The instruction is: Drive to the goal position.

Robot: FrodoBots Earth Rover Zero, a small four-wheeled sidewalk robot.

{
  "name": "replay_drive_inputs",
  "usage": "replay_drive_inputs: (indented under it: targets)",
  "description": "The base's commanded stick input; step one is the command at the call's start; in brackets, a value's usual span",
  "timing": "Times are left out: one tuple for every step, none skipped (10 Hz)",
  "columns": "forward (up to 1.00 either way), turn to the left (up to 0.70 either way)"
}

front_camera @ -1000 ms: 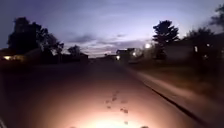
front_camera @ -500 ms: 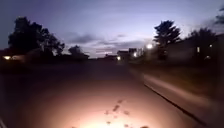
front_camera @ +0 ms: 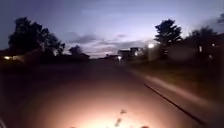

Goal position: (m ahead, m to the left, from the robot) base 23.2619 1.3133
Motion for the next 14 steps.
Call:
replay_drive_inputs:
  targets:
    - [0.7, 0.0]
    - [0.7, 0.0]
    - [0.7, 0.0]
    - [0.7, 0.0]
    - [0.7, 0.0]
    - [0.7, 0.0]
    - [0.7, 0.0]
    - [0.7, 0.0]
    - [0.7, 0.0]
    - [0.7, 0.0]
    - [0.7, 0.0]
    - [0.7, 0.0]
    - [0.7, 0.0]
    - [0.7, 0.0]
